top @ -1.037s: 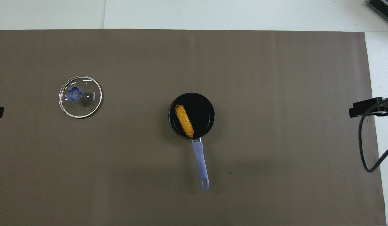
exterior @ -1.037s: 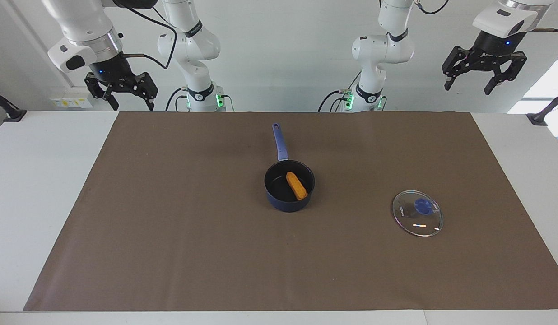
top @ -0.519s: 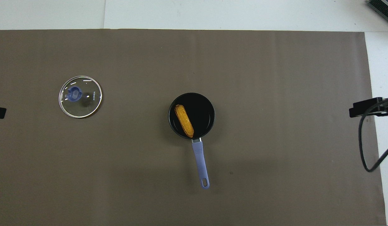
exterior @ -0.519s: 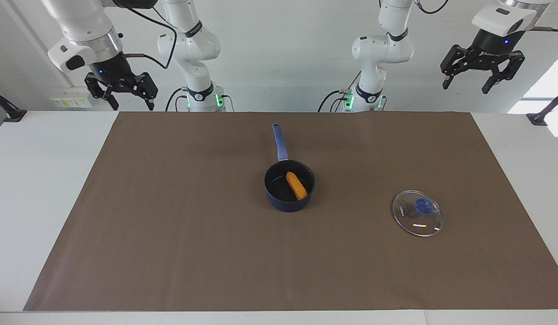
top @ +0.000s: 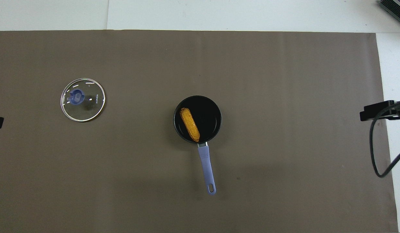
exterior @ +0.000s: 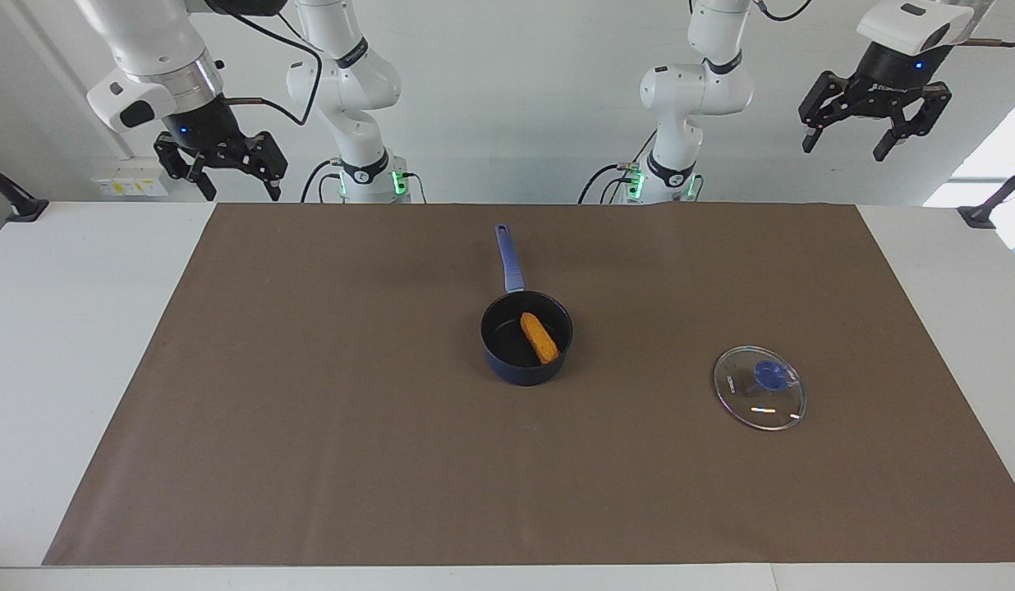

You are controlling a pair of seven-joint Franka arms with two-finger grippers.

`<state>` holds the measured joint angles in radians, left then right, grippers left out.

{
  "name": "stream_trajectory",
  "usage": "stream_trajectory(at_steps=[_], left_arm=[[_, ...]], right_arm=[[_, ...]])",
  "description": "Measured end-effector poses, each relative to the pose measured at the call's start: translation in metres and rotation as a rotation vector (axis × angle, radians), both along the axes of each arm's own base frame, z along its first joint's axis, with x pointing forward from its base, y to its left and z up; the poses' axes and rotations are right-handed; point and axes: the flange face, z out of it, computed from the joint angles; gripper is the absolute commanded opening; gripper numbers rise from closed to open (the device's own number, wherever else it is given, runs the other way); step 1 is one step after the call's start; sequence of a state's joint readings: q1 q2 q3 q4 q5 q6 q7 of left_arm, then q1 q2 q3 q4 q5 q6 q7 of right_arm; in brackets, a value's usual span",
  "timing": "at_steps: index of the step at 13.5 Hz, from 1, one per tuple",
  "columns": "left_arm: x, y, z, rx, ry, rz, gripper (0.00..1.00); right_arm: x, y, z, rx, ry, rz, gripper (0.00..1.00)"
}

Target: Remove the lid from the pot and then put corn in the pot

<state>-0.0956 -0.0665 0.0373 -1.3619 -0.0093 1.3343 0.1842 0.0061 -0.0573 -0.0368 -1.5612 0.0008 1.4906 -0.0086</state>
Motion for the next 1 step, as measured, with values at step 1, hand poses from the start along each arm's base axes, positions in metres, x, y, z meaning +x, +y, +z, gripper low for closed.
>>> stream_trajectory(at_steps=[1], left_arm=[[-0.0009,0.0006,-0.0007,-0.005,0.003,0.003,1.00]], right_arm=[[0.0000,0.0000,0.0000,0.000,0.000,0.000,1.00]])
